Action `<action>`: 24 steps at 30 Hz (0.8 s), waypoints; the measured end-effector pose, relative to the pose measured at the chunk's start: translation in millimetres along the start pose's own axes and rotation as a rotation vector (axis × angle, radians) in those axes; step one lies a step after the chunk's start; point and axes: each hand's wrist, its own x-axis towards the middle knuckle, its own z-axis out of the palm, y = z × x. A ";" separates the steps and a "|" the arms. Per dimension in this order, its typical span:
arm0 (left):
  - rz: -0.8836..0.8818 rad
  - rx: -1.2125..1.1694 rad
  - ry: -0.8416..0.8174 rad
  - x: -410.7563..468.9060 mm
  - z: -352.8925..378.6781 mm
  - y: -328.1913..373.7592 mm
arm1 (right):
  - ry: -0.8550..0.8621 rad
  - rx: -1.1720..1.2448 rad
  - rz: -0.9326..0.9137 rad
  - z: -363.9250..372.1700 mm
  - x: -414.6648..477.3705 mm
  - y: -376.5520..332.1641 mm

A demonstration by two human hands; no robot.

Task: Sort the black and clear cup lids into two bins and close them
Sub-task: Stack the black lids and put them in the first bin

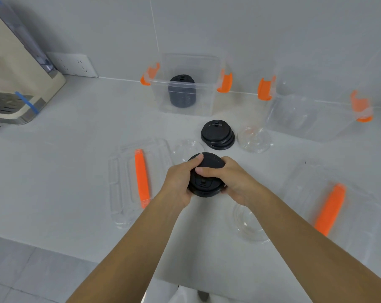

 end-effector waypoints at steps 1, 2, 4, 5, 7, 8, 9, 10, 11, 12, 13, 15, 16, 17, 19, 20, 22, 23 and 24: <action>0.004 -0.008 -0.001 1.4 -0.4 2.3 | 0.026 0.016 -0.011 2.0 1.1 -0.4; 0.004 -0.015 -0.003 2.4 -0.9 5.3 | 0.062 0.046 -0.027 3.8 3.0 -0.7; 0.005 -0.016 -0.021 6.1 -2.3 12.4 | 0.127 0.114 -0.073 7.7 7.3 -3.4; 0.011 -0.013 -0.032 8.2 -2.6 15.1 | 0.141 0.122 -0.095 9.4 8.5 -5.3; 0.023 0.004 -0.058 12.0 -3.3 22.4 | 0.160 0.115 -0.131 12.8 11.5 -10.3; 0.029 0.016 -0.073 13.6 -3.4 26.5 | 0.166 0.115 -0.144 14.2 12.9 -12.9; 0.034 0.031 -0.092 15.3 -3.5 30.7 | 0.172 0.121 -0.155 15.6 14.2 -15.8; 0.041 0.053 -0.115 17.1 -3.0 35.8 | 0.181 0.133 -0.167 16.9 15.6 -19.5; 0.048 0.074 -0.136 18.4 -2.0 39.9 | 0.192 0.145 -0.179 17.5 16.7 -22.7; 0.058 0.098 -0.155 19.4 -0.2 44.2 | 0.213 0.156 -0.192 17.8 18.0 -26.2; 0.074 0.126 -0.171 20.6 2.5 48.7 | 0.238 0.166 -0.204 17.8 19.5 -30.0; 0.114 0.205 -0.175 22.7 9.2 56.0 | 0.287 0.174 -0.214 16.7 21.1 -37.5; 0.130 0.248 -0.170 24.3 13.9 60.5 | 0.310 0.169 -0.219 15.6 22.0 -42.5; 0.137 0.278 -0.161 25.4 18.1 63.4 | 0.328 0.159 -0.221 14.1 22.3 -46.0; 0.145 0.310 -0.148 28.7 27.3 70.1 | 0.360 0.147 -0.235 10.0 24.0 -55.0; 0.151 0.321 -0.145 31.5 32.0 72.9 | 0.374 0.147 -0.242 7.3 25.4 -59.3; 0.169 0.337 -0.144 36.5 41.2 80.3 | 0.397 0.148 -0.252 2.6 29.2 -68.0; 0.181 0.339 -0.149 39.7 47.5 85.3 | 0.409 0.148 -0.258 -1.0 32.1 -73.6; 0.192 0.337 -0.155 43.1 52.6 90.2 | 0.418 0.151 -0.264 -3.5 35.1 -78.7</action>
